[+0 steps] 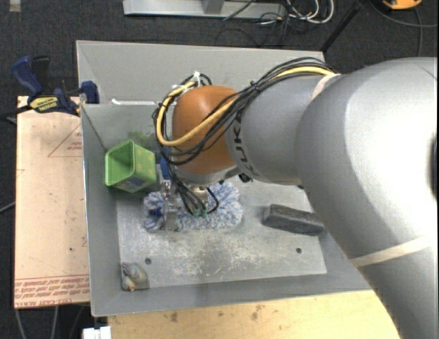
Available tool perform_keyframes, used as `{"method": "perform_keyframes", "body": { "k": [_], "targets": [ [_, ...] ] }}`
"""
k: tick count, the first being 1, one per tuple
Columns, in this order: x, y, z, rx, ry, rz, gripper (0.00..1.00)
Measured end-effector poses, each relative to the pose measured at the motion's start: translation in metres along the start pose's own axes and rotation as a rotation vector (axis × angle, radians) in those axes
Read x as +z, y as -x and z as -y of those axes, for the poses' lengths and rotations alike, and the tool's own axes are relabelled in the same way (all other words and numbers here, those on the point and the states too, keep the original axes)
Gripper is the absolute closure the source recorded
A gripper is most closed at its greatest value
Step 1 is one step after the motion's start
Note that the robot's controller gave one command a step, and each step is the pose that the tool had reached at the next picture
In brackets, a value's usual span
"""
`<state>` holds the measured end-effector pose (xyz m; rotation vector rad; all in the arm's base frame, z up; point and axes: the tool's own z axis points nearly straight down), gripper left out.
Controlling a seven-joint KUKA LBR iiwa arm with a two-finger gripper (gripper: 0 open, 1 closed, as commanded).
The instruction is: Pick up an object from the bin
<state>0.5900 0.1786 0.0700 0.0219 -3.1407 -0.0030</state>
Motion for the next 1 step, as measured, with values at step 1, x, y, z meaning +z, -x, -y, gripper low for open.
{"method": "perform_keyframes", "body": {
  "k": [1],
  "targets": [
    [-0.1902,0.0036,0.0298,-0.008,0.001,0.012,1.00]
  ]
}}
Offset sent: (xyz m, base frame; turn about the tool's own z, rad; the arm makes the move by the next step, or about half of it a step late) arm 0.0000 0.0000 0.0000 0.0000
